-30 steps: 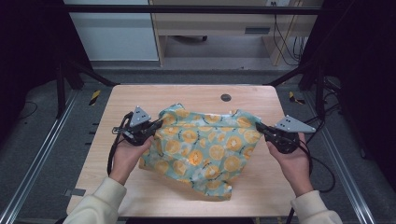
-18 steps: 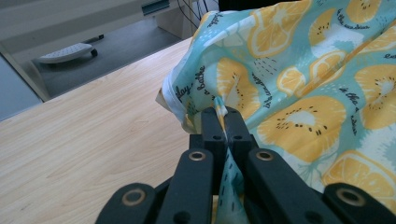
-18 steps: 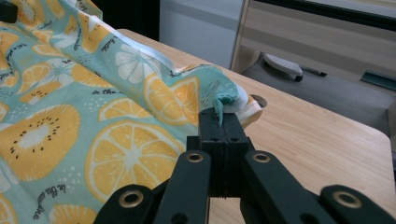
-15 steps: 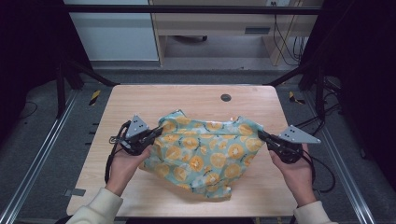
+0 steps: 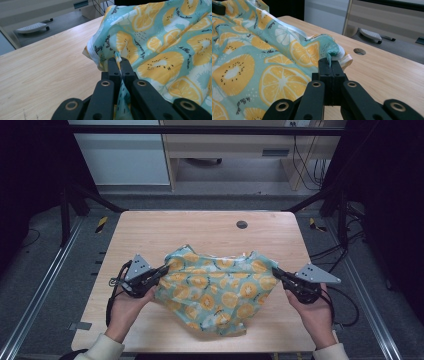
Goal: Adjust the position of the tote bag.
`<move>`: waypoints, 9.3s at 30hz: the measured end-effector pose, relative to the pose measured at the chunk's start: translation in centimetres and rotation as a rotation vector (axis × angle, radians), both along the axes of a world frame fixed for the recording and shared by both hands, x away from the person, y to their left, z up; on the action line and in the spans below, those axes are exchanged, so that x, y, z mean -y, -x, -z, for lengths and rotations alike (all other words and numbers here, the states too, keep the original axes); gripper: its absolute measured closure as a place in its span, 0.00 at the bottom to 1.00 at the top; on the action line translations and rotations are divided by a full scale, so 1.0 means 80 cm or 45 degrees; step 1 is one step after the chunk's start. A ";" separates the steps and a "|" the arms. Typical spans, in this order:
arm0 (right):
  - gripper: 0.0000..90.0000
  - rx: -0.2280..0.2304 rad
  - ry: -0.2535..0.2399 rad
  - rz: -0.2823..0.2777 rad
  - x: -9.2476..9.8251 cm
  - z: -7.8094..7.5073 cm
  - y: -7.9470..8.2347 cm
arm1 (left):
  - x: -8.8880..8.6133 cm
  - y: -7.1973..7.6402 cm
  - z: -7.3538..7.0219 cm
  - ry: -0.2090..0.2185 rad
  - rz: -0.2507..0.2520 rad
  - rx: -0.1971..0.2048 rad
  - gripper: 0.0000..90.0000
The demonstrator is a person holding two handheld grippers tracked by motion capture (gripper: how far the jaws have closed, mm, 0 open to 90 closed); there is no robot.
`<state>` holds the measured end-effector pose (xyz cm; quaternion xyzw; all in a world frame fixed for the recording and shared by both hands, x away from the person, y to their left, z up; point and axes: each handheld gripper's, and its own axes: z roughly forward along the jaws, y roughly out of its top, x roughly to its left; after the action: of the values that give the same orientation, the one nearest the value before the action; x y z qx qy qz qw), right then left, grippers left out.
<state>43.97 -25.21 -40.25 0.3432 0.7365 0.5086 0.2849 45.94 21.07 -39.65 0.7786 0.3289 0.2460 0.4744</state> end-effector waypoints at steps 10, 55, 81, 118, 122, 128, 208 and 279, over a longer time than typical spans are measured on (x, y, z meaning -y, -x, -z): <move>1.00 -0.006 0.004 -0.014 -0.008 0.004 0.003 | -0.007 0.004 0.004 -0.003 -0.004 -0.005 1.00; 1.00 -0.034 -0.084 -0.111 -0.023 0.033 0.073 | -0.039 0.081 0.034 0.044 0.038 -0.010 1.00; 1.00 -0.089 -0.034 -0.227 -0.022 0.048 0.076 | -0.041 0.087 0.064 0.037 0.052 -0.139 1.00; 1.00 -0.216 0.196 -0.373 -0.042 0.074 0.072 | -0.027 0.074 0.090 -0.215 0.167 -0.276 0.99; 1.00 -0.236 0.232 -0.379 -0.044 0.078 0.068 | -0.026 0.071 0.092 -0.246 0.164 -0.273 0.99; 1.00 -0.276 0.277 -0.385 -0.050 0.086 0.057 | -0.023 0.063 0.095 -0.298 0.134 -0.248 0.99; 0.98 -0.694 0.239 -0.196 -0.130 0.054 -0.062 | 0.027 -0.013 0.034 -0.281 0.074 -0.343 0.59; 1.00 -0.309 0.124 -0.337 -0.077 0.020 0.069 | -0.001 0.095 0.079 -0.183 0.320 -0.193 1.00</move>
<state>38.43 -19.04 -41.82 0.2879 0.8279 0.4603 0.1405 38.32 21.19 -46.00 0.8620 0.2452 0.1481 0.4182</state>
